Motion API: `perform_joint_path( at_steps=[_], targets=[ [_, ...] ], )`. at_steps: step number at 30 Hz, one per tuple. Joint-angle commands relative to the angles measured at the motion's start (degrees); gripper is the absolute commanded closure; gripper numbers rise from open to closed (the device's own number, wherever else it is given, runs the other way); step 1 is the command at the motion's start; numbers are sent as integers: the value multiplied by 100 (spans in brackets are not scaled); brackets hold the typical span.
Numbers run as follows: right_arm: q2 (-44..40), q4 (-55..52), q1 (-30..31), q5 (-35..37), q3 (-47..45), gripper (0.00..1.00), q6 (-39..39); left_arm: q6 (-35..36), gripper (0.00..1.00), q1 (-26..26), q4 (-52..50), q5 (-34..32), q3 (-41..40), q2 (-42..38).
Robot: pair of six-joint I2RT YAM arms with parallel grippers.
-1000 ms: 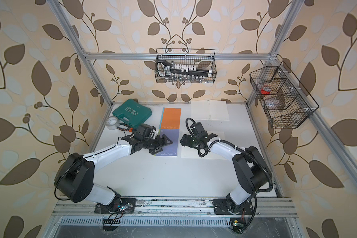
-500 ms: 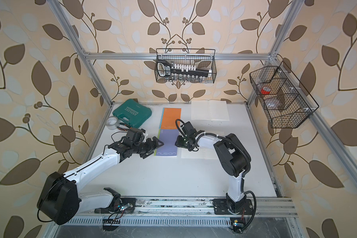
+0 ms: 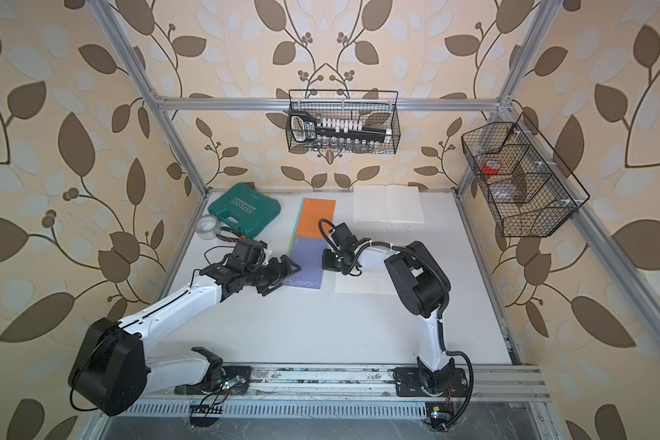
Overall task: Close the notebook
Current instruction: Adjust the notebook at the center of the board.
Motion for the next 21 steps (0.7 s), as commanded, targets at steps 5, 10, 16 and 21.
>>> perform_joint_path(
  at_steps=[5, 10, 16, 21],
  targets=[
    [665, -561, 246, 226, 521, 89, -335, 26, 7, 88, 103, 63, -79, -12],
    [944, -764, 345, 407, 821, 89, -557, 54, 7, 132, 61, 50, -82, -25],
    [1082, -807, 341, 468, 994, 88, -616, 62, 7, 173, 55, 59, -75, -23],
    [1005, -836, 348, 344, 1124, 80, -650, 62, 7, 176, 48, 76, -29, 19]
  ],
)
